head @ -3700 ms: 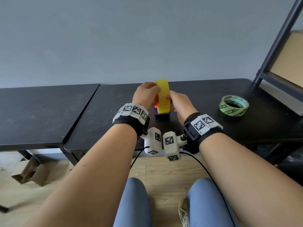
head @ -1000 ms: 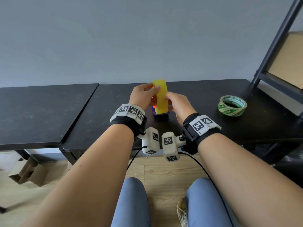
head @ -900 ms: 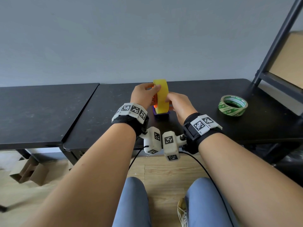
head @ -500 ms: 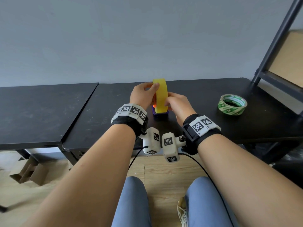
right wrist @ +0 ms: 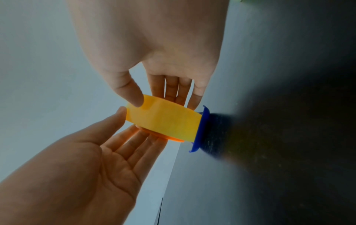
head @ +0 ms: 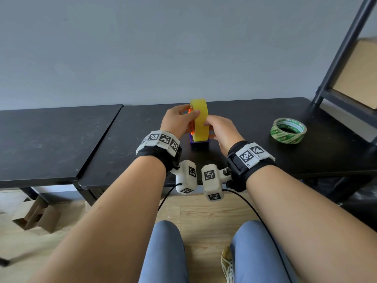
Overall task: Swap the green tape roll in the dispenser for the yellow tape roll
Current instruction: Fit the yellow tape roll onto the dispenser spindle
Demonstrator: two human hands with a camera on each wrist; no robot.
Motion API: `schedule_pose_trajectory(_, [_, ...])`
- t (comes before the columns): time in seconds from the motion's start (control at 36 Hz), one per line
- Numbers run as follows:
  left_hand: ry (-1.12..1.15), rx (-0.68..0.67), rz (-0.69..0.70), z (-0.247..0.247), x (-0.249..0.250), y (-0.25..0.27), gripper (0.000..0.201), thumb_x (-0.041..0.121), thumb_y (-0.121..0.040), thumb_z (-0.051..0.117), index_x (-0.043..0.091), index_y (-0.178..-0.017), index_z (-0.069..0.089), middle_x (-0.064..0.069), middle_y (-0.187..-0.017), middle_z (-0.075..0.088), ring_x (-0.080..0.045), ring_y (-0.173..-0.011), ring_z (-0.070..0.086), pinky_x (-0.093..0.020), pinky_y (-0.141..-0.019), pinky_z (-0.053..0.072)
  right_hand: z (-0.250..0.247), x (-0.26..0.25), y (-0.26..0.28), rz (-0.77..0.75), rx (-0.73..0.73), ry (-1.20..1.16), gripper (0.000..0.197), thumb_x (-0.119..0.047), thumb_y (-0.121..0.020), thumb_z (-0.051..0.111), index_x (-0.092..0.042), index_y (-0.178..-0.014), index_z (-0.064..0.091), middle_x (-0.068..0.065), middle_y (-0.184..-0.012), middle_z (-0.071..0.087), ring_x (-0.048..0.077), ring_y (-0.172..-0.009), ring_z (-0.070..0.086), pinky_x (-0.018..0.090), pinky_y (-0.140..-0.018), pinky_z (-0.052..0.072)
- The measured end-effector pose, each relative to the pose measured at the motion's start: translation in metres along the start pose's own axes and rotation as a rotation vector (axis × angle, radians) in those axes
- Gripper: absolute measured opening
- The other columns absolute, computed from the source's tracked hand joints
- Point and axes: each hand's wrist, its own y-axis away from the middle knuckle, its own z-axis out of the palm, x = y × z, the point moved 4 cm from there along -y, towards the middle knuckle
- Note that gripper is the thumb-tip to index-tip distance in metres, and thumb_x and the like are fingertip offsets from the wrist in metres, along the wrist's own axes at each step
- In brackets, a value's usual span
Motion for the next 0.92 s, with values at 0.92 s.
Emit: schedule_pose_trajectory(0.92, [0.052, -0.026, -0.046, -0.0012, -0.0033, 0.003, 0.057, 0.02, -0.083, 0.073, 0.014, -0.136, 0.055, -0.017, -0.11, 0.072, -0.027, -0.092, 0.073, -0.043, -0.087, 0.06, 0.0007, 0.0025, -0.0019, 0.034, 0.048, -0.011, 0.02, -0.021, -0.087, 0.056, -0.011, -0.101, 0.064, 0.013, -0.116, 0.068, 0.028, -0.108, 0.064, 0.04, -0.095, 0.05])
